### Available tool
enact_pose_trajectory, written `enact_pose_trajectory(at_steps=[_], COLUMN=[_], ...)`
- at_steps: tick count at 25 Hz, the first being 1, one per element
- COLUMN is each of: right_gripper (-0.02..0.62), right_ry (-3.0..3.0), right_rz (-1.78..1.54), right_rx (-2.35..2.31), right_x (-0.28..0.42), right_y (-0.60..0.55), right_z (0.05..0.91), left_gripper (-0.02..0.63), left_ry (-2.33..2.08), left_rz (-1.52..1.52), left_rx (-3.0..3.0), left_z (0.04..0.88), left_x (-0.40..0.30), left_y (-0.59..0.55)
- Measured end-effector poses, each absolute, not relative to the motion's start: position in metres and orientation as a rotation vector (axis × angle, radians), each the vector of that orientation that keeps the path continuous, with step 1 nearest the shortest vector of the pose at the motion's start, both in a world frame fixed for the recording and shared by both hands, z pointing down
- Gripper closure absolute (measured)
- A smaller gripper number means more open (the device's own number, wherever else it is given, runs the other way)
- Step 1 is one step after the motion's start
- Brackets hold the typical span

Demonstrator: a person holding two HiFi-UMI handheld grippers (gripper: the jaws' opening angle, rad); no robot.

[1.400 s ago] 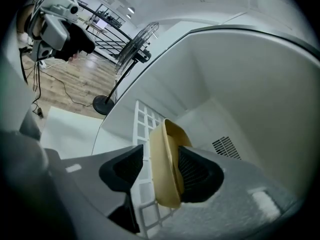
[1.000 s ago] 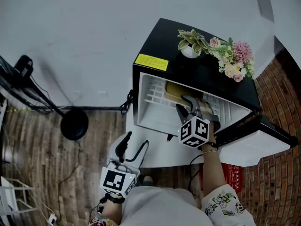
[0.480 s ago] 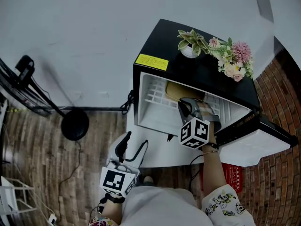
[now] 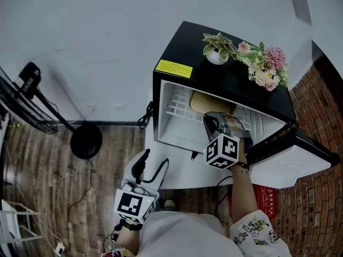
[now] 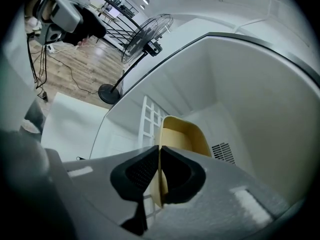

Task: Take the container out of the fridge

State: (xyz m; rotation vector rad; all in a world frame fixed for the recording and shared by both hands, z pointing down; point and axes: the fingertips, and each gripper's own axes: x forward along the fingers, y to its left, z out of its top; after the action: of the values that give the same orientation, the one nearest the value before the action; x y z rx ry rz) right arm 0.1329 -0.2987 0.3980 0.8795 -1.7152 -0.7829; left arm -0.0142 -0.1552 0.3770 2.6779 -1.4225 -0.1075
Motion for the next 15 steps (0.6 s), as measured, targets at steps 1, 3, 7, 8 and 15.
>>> enact_pose_trajectory(at_steps=[1,3,7,8,15], right_gripper=[0.575,0.575,0.577,0.577,0.577], right_ry=[-1.713,-1.712,-1.716,-1.717,-1.734], right_rz=[-0.785,-0.788,-0.796,-0.799,-0.812], right_rx=[0.878,0.876,0.879,0.881,0.893], right_x=[0.133,0.133,0.132,0.131,0.128], right_y=[-0.298,-0.296,-0.291,-0.289,-0.276], right_z=[0.398,0.397,0.394,0.393,0.384], left_gripper=[0.373,0.373,0.373,0.373,0.373], left_ry=[-1.423,-1.426,-1.430,-1.431,-1.439], left_rz=[-0.106,-0.105,-0.101,-0.100,-0.099], left_rx=[2.678,2.680,2.681,2.681,2.689], left_z=[0.377,0.376,0.376,0.376,0.373], left_x=[-0.015,-0.015,-0.016,-0.017,-0.019], left_y=[-0.155,-0.154,-0.151,-0.150,-0.143])
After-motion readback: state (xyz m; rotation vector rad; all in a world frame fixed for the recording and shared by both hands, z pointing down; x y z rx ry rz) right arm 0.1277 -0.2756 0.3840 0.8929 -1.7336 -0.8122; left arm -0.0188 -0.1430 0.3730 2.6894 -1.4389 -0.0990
